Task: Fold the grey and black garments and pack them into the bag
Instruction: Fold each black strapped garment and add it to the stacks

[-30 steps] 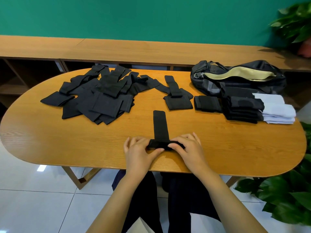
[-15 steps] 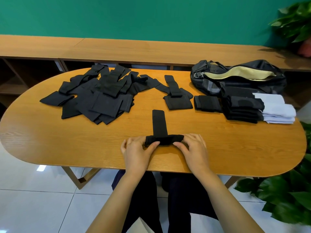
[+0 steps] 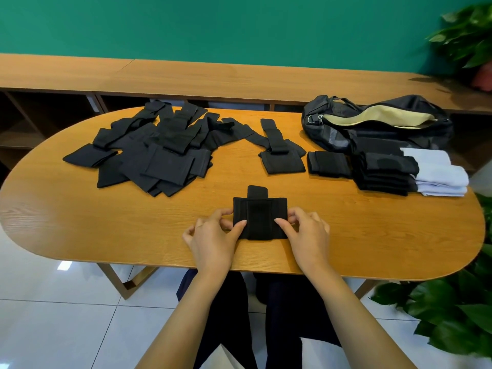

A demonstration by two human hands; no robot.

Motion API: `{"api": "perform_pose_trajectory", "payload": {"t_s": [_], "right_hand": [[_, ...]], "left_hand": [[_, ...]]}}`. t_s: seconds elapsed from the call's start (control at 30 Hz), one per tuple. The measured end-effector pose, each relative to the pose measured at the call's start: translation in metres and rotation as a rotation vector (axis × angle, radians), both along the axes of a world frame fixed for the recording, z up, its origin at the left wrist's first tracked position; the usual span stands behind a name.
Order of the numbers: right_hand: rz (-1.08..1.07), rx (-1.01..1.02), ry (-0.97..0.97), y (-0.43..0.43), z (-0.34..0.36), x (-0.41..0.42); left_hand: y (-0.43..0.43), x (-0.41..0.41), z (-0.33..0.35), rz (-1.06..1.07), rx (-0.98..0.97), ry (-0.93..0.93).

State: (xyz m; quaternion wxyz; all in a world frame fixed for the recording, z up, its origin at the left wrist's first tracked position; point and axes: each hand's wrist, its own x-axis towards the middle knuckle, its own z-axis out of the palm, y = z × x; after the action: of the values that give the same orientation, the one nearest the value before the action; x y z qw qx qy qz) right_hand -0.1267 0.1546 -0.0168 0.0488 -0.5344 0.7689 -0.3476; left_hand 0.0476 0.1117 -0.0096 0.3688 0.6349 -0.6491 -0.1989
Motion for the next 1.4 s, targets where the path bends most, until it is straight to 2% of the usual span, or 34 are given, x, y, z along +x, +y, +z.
{"api": "perform_pose_trajectory", "payload": {"t_s": [0.23,0.33,0.4,0.5,0.67,0.9,1.13,1.23,1.4], "right_hand": [[-0.025,0.057,0.032,0.003,-0.001,-0.001],[-0.05,0.071,0.053,0.003,0.001,-0.001],[-0.011,0.086,0.11,0.002,0.003,-0.002],[0.171,0.207,0.209,0.001,0.005,-0.004],[0.342,0.279,0.236,0.003,0.001,-0.008],[0.334,0.29,0.283,0.007,0.003,-0.009],[0.332,0.306,0.299,0.005,0.002,-0.011],[0.327,0.287,0.293,0.004,-0.002,-0.012],[0.414,0.145,0.248,0.007,-0.008,-0.016]], "left_hand": [[0.001,-0.001,-0.004,-0.021,0.015,-0.13],[0.0,0.001,-0.005,-0.071,-0.035,-0.158],[-0.004,0.002,-0.004,-0.158,-0.092,-0.177],[-0.016,0.002,-0.002,-0.375,-0.11,-0.23],[-0.035,0.002,0.0,-0.645,0.063,-0.312],[-0.034,0.003,-0.005,-0.578,-0.016,-0.443],[-0.026,0.014,-0.012,-0.708,-0.122,-0.218],[-0.023,0.017,-0.014,-0.756,-0.147,-0.262],[-0.023,0.014,-0.013,-0.724,-0.182,-0.304]]}}
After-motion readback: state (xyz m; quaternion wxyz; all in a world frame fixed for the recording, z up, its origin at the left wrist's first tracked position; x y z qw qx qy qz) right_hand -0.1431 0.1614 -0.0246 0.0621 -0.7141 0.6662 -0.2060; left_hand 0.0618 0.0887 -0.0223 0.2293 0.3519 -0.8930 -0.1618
